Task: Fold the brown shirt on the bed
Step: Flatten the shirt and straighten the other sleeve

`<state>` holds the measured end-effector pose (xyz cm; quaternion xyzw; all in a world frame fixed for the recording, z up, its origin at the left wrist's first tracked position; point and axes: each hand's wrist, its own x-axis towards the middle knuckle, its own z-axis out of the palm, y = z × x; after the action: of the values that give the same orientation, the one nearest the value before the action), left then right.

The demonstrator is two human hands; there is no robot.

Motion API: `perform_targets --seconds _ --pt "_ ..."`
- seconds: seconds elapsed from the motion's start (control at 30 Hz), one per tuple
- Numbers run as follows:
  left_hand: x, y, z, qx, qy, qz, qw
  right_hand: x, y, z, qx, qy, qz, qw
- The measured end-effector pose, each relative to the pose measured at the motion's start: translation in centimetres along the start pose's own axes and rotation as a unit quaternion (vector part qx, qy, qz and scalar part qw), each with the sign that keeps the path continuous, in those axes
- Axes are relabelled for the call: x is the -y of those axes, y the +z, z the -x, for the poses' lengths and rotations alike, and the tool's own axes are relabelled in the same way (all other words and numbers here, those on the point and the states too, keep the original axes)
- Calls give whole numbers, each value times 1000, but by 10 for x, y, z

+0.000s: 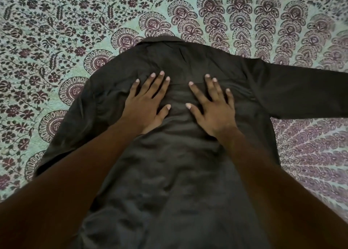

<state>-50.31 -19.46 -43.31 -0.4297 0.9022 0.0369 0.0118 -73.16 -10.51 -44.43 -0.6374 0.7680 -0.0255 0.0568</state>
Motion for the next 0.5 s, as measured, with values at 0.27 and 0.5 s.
perform_targets --seconds 0.27,0.5 --pt "-26 -5 38 20 27 13 999 -11 -23 12 1 16 1 1000" --pt "-36 -1 88 36 -21 17 999 -25 -13 60 32 130 -35 990"
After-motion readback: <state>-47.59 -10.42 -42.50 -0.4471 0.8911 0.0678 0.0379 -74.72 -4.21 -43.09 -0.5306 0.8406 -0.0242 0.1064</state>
